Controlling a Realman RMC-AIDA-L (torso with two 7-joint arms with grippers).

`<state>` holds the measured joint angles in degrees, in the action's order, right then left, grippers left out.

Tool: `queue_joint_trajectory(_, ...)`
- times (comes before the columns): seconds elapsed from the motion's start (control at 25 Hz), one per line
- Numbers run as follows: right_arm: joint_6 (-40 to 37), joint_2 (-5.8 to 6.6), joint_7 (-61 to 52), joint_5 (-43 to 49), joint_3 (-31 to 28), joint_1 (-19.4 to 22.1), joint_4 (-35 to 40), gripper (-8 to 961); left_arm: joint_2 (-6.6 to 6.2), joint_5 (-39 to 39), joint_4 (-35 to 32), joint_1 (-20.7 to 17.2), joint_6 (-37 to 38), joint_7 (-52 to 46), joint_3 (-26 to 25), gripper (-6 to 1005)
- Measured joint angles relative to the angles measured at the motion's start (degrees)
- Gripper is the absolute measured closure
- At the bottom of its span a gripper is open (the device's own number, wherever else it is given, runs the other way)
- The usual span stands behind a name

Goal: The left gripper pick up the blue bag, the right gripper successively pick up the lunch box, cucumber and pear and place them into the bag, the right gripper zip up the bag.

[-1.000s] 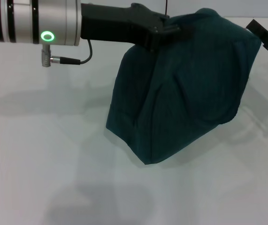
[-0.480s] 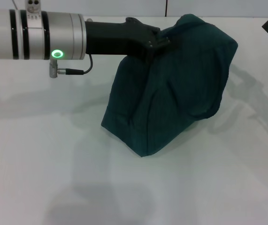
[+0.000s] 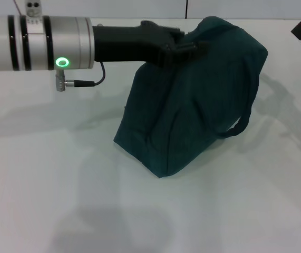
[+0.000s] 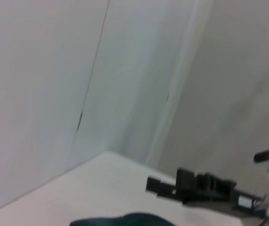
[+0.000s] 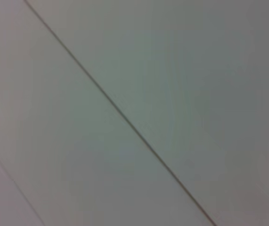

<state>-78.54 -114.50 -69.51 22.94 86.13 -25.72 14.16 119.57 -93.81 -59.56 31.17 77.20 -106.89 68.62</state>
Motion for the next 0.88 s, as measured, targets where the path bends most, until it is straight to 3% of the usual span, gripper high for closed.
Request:
queue_joint_trajectory(0.2,-2.97,1.73,0.09,0.89,0.15,-0.06,0.38,112,-0.09,3.88,-2.55,-2.77,2.49,3.09,-2.15,860)
queue_joint_trajectory(0.32,-6.91,2.88,0.05,1.73,0.17,0.33,1.38,87,-0.21,7.14,-8.39,-6.57,4.8,4.17,-3.75,638)
queue_joint_trajectory(0.44,-12.64,4.3,0.13,4.53,-0.06,0.95,3.82,89,-0.2,10.04,-12.89,-11.05,8.74,7.49,-5.48,500)
queue_joint_trajectory(0.64,-18.55,6.56,0.26,16.4,-0.16,1.17,9.89,91,-0.12,14.06,-12.39,-19.0,14.48,16.32,-7.8,304)
queue_joint_trajectory(0.72,-19.82,6.81,0.65,24.14,-0.23,1.21,13.32,91,-0.09,14.09,-10.46,-22.12,15.93,20.43,-8.21,236)
queue_joint_trajectory(0.88,-20.43,5.79,2.29,35.72,-0.25,2.21,17.01,92,-0.17,12.95,-4.81,-26.67,18.51,29.03,-8.28,161)
